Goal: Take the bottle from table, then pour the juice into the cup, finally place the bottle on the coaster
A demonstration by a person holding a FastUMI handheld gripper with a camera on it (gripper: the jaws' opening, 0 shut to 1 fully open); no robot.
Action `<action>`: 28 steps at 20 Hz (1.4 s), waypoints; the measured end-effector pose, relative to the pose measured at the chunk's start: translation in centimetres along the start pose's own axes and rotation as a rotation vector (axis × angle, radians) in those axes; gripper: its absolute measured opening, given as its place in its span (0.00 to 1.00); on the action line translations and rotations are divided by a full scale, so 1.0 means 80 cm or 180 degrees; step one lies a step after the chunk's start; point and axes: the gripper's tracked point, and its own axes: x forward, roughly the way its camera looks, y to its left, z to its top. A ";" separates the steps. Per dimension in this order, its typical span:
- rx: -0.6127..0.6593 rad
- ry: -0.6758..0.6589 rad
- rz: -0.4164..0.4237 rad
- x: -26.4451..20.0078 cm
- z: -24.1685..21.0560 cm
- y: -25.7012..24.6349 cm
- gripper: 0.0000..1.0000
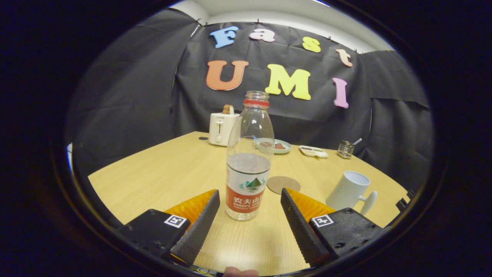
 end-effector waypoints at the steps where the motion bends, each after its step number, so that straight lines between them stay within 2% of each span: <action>1: -0.0045 0.0040 0.0005 0.008 -0.005 0.002 1.00; 8: -0.0218 -0.0005 0.0066 0.043 0.008 0.011 1.00; 13: -0.0229 -0.0236 0.0175 0.039 0.015 0.009 1.00; 15: -0.0155 -0.0247 0.0176 0.043 0.014 0.005 0.97; 18: -0.0083 -0.0284 0.0255 0.044 0.018 0.007 0.86; 20: -0.0039 -0.0284 0.0273 0.040 0.021 0.003 0.83; 23: 0.0276 -0.0227 0.0294 0.034 0.029 -0.008 0.78; 28: 0.1203 -0.0232 0.0385 0.012 0.066 -0.024 0.75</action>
